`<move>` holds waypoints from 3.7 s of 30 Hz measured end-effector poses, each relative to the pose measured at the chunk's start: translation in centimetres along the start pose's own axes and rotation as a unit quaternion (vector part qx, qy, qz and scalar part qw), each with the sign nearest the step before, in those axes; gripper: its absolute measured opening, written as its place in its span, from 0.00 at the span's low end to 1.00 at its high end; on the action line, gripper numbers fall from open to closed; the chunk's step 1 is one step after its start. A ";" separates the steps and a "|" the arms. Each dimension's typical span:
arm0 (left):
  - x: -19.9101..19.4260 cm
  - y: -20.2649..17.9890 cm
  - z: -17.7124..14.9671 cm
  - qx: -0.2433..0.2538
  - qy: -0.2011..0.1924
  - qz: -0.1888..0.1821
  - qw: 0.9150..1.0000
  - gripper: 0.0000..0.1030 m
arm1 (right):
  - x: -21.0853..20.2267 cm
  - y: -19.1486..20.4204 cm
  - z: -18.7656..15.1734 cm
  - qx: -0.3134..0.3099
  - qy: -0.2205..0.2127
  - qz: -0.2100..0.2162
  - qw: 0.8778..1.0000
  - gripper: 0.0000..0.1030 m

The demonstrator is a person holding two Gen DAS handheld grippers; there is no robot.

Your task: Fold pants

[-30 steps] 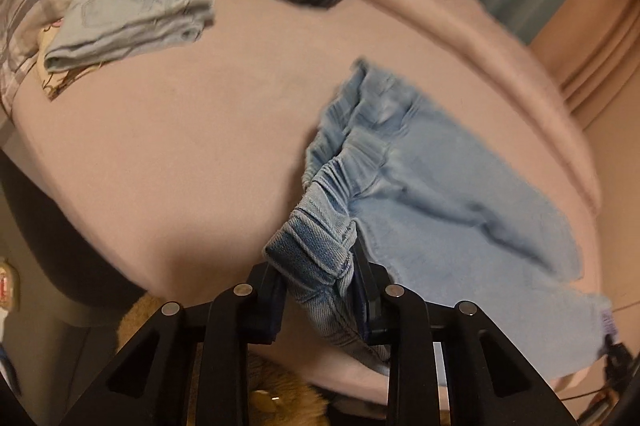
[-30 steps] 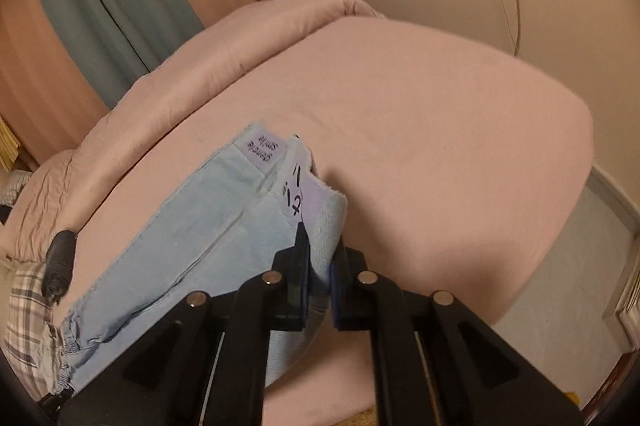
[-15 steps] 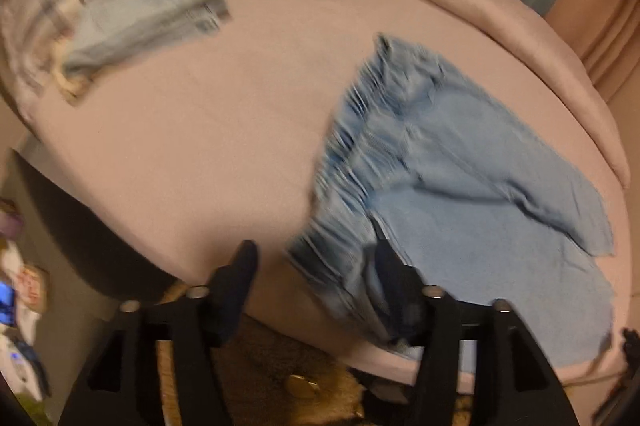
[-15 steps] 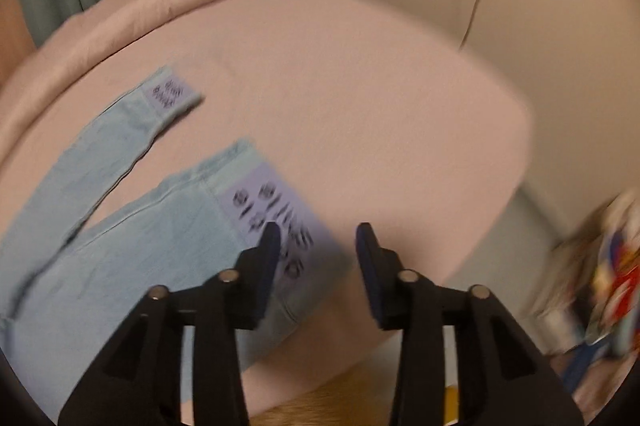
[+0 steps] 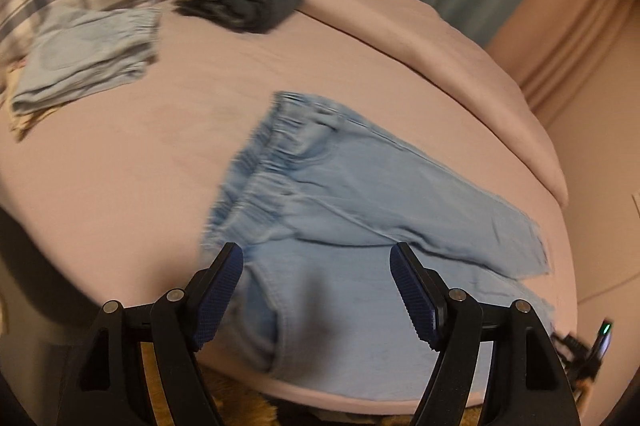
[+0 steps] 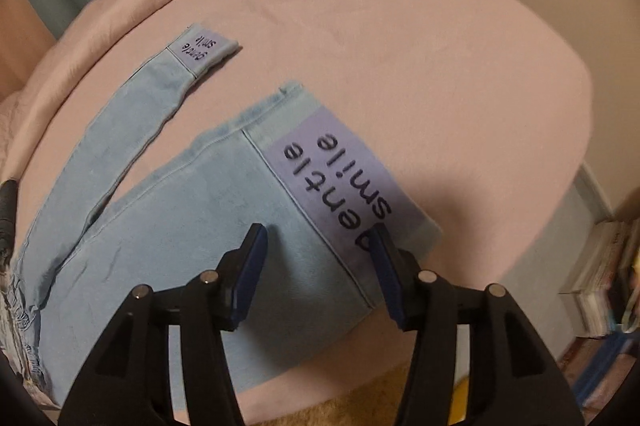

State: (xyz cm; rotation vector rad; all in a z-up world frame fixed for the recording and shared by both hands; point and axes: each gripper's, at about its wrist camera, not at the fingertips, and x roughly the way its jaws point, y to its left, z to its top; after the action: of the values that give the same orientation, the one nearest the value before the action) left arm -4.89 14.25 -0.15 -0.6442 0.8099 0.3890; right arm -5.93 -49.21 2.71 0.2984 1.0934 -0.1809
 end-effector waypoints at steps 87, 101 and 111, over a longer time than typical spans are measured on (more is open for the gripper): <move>2.4 3.1 -9.1 -0.152 0.175 -0.117 0.966 0.13 | -5.3 6.9 -3.0 0.013 -0.080 0.148 0.986 0.03; 0.3 3.4 -5.4 -0.173 0.104 -0.121 0.972 0.31 | -1.2 0.8 -2.5 0.114 -0.044 0.157 0.980 0.44; 1.8 4.7 -4.0 -0.167 0.060 -0.074 0.981 0.15 | 3.0 -0.2 1.3 0.145 -0.029 0.154 0.977 0.09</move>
State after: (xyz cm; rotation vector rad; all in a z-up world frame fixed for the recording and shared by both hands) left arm -8.52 15.25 -5.36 -1.0422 0.8118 0.3562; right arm -3.55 -49.86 0.51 0.7147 0.9478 -0.0706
